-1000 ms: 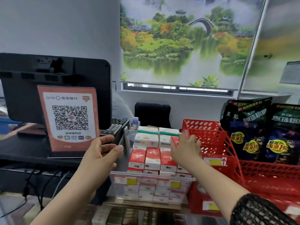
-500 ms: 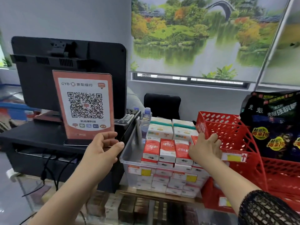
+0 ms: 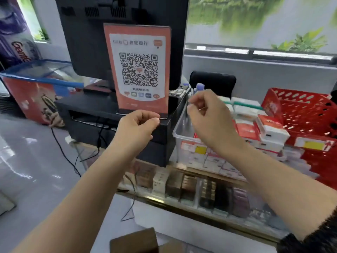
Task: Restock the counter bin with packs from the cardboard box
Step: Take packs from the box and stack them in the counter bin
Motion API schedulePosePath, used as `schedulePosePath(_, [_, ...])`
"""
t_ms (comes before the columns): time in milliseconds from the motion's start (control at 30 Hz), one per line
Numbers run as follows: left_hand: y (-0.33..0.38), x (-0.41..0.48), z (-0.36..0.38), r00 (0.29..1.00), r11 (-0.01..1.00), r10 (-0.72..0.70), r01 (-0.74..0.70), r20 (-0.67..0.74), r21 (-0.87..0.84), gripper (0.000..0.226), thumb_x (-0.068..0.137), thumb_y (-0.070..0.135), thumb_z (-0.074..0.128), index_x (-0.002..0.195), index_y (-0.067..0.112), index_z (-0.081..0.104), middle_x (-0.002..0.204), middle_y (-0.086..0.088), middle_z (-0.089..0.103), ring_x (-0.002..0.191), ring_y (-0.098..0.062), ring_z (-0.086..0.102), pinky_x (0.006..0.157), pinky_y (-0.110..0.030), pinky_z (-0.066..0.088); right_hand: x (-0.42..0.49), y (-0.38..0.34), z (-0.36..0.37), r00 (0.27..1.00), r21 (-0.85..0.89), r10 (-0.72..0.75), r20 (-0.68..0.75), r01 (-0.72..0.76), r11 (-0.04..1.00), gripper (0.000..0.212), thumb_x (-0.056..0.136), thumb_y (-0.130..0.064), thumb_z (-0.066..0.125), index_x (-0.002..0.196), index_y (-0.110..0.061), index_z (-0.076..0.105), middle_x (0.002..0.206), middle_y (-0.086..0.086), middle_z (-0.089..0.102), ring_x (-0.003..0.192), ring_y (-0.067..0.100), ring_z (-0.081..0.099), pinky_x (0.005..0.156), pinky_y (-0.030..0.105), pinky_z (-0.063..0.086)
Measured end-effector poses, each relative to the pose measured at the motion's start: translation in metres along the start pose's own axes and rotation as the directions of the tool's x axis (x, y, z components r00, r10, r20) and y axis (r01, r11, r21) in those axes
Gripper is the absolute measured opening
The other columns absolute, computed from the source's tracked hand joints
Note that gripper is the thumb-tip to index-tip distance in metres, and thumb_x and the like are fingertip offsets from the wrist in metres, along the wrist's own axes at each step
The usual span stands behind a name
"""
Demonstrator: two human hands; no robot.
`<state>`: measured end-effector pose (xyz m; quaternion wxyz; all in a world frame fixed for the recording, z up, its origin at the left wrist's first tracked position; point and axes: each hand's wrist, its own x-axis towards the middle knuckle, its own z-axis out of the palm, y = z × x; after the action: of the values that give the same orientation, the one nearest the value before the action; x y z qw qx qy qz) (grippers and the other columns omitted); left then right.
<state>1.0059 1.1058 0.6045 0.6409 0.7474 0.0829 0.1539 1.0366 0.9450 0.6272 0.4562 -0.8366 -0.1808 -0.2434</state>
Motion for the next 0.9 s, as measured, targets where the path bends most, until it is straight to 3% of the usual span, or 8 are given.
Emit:
schedulePosePath(200, [-0.047, -0.02, -0.047, 0.988, 0.991, -0.118, 0.124, -0.099, 0.054, 0.013, 0.091, 0.017, 0.06, 0.079, 0.021, 0.065, 0.08, -0.002, 0.062, 0.079, -0.015, 0.06, 0.077, -0.034, 0.054, -0.057, 0.004, 0.075, 0.94, 0.044, 0.045, 0.337, -0.063, 0.997, 0.011, 0.087, -0.014, 0.056, 0.094, -0.022, 0.055, 0.067, -0.012, 0.055, 0.059, 0.001, 0.049, 0.059, 0.017, 0.038])
schedulePosePath(367, [-0.094, -0.032, -0.07, 0.943, 0.953, -0.293, 0.302, -0.16, 0.036, 0.021, 0.089, 0.013, 0.06, 0.069, 0.02, 0.063, 0.062, 0.003, 0.062, 0.074, -0.017, 0.056, 0.077, -0.037, 0.051, -0.088, 0.02, 0.125, 0.829, -0.055, 0.24, 0.506, -0.246, 0.968, 0.012, 0.089, -0.018, 0.055, 0.099, -0.022, 0.054, 0.075, -0.015, 0.054, 0.078, 0.011, 0.053, 0.068, 0.024, 0.039])
schedulePosePath(600, [-0.127, -0.032, -0.074, 0.912, 0.921, -0.379, 0.388, -0.153, 0.031, 0.014, 0.092, 0.015, 0.057, 0.078, 0.016, 0.058, 0.075, -0.003, 0.055, 0.069, -0.014, 0.052, 0.072, -0.033, 0.051, -0.119, 0.036, 0.166, 0.75, -0.156, 0.405, 0.523, -0.382, 0.911, 0.015, 0.093, -0.028, 0.052, 0.107, -0.022, 0.054, 0.096, -0.004, 0.06, 0.097, 0.019, 0.056, 0.086, 0.034, 0.047])
schedulePosePath(767, [-0.144, -0.046, -0.074, 0.904, 0.906, -0.413, 0.42, -0.113, 0.045, 0.011, 0.093, 0.017, 0.056, 0.084, 0.013, 0.06, 0.078, -0.005, 0.055, 0.072, -0.016, 0.053, 0.081, -0.04, 0.054, -0.14, 0.045, 0.171, 0.725, -0.152, 0.465, 0.508, -0.456, 0.877, 0.016, 0.094, -0.031, 0.05, 0.108, -0.025, 0.053, 0.1, -0.004, 0.06, 0.095, 0.018, 0.059, 0.078, 0.033, 0.049])
schedulePosePath(900, [-0.164, -0.07, -0.067, 0.877, 0.88, -0.466, 0.473, -0.119, 0.041, 0.014, 0.094, 0.019, 0.056, 0.082, 0.013, 0.06, 0.078, -0.005, 0.055, 0.074, -0.016, 0.053, 0.079, -0.038, 0.056, -0.164, 0.06, 0.165, 0.676, -0.129, 0.484, 0.555, -0.505, 0.853, 0.005, 0.096, -0.03, 0.047, 0.101, -0.031, 0.049, 0.095, -0.008, 0.059, 0.092, 0.017, 0.062, 0.077, 0.041, 0.055])
